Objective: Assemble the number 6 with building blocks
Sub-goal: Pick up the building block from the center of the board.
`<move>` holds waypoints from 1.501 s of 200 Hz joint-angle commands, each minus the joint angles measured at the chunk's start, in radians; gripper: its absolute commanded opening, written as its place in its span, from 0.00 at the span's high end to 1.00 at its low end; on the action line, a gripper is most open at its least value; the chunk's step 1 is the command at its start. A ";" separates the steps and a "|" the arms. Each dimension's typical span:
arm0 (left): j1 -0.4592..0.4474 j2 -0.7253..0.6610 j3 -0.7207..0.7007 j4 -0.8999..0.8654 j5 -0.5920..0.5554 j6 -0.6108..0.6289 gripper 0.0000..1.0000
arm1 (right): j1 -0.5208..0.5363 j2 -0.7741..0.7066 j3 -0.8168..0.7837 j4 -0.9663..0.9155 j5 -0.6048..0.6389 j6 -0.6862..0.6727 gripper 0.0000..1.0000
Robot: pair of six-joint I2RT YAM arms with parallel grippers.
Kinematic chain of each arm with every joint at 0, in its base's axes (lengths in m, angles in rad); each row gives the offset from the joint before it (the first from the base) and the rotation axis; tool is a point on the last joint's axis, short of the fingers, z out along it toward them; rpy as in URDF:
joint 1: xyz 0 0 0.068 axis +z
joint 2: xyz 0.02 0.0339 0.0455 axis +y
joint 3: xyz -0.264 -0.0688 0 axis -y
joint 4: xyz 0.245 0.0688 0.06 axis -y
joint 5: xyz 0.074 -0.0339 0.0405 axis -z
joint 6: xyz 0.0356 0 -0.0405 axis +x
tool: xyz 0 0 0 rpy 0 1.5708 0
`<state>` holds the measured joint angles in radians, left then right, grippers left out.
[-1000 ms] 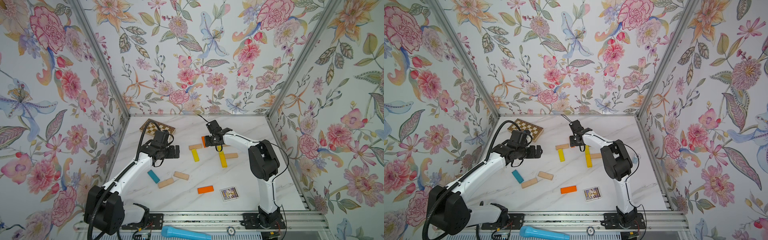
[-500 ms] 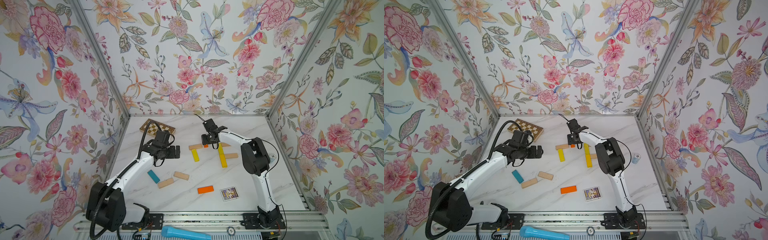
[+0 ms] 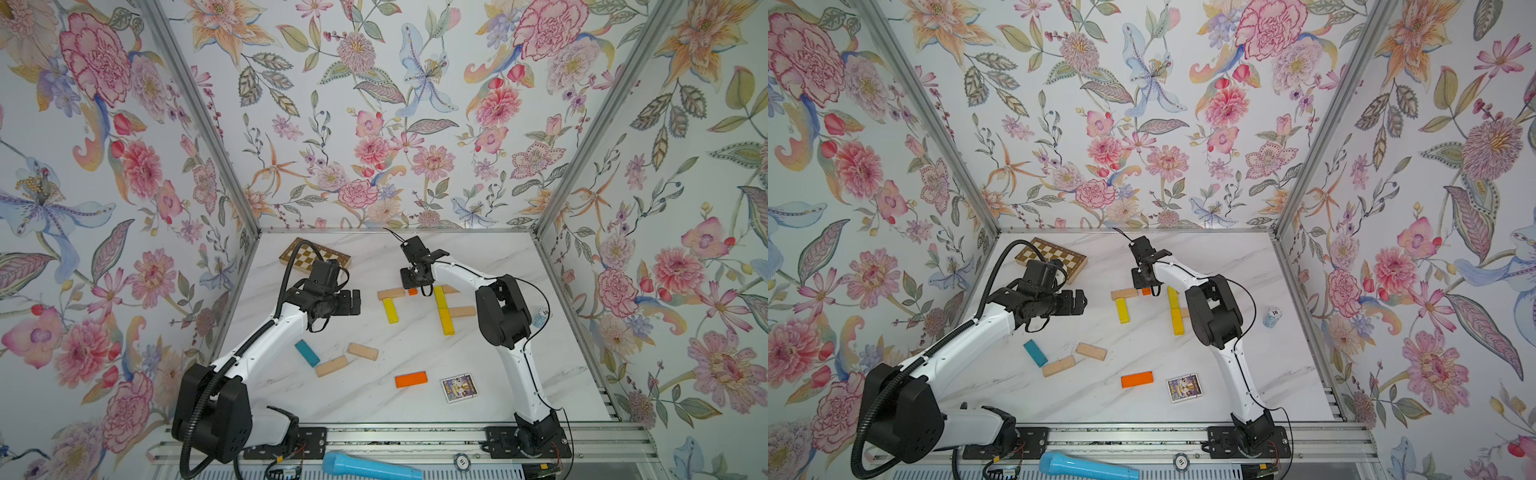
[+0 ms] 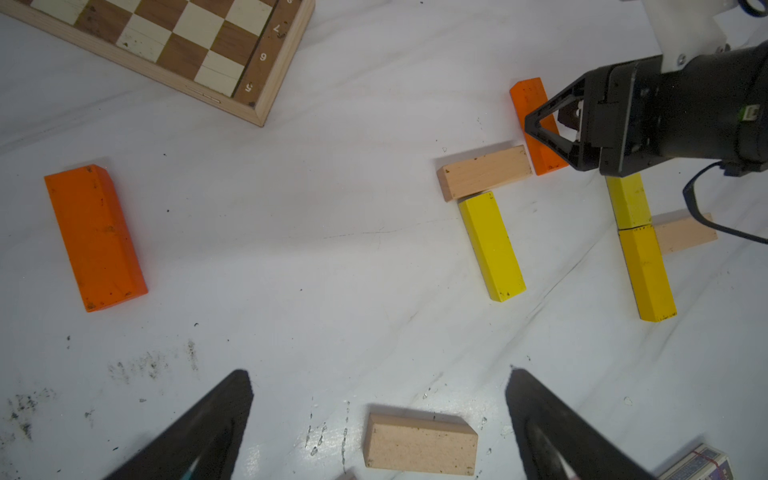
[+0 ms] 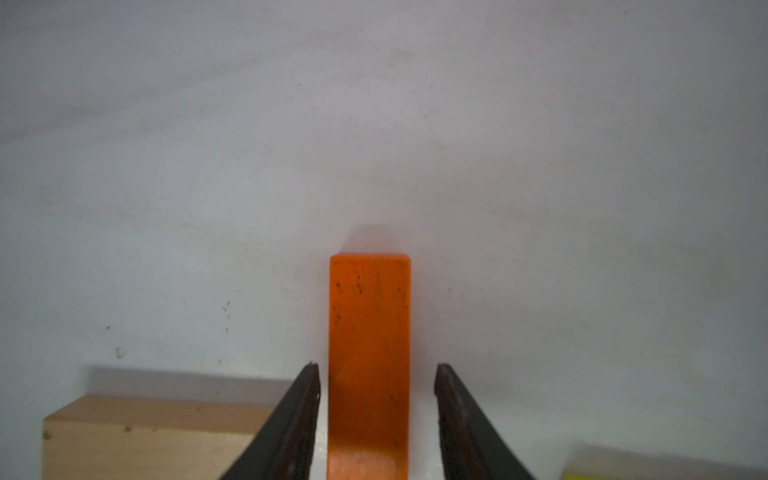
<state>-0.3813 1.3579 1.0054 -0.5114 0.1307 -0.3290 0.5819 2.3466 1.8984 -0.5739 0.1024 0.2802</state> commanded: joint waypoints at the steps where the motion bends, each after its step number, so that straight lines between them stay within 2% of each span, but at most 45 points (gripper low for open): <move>1: 0.006 -0.009 -0.014 0.006 -0.005 0.017 0.01 | 0.016 0.034 0.024 -0.051 0.009 -0.006 0.54; 26: 0.006 -0.011 -0.019 0.016 -0.003 0.018 0.01 | 0.019 0.043 0.027 -0.061 0.006 -0.009 0.55; 52: 0.006 -0.011 -0.021 0.017 -0.003 0.021 0.01 | 0.015 0.045 0.044 -0.085 0.005 -0.009 0.69; 75: 0.008 -0.013 -0.022 0.017 -0.005 0.025 0.01 | 0.010 0.006 0.060 -0.101 -0.002 -0.009 0.75; 127: 0.006 0.003 -0.015 0.010 0.011 0.044 0.01 | -0.010 -0.184 0.099 -0.126 -0.028 0.007 0.77; 160: 0.005 0.005 -0.005 -0.001 0.025 0.054 0.01 | -0.028 -0.364 0.039 -0.146 -0.055 0.015 0.76; 201: -0.008 0.014 0.005 0.006 0.039 0.043 0.01 | -0.101 -0.664 -0.204 -0.151 -0.055 0.021 0.76; 251: -0.100 0.001 -0.001 0.059 0.004 0.005 0.01 | -0.200 -1.035 -0.559 -0.224 -0.052 0.022 0.75; 300: -0.186 0.041 0.046 0.048 -0.041 0.001 0.01 | -0.224 -1.265 -0.788 -0.291 -0.079 0.079 0.74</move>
<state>-0.5335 1.3777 1.0107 -0.4694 0.1322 -0.3149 0.3622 1.1648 1.1854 -0.8108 0.0448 0.3161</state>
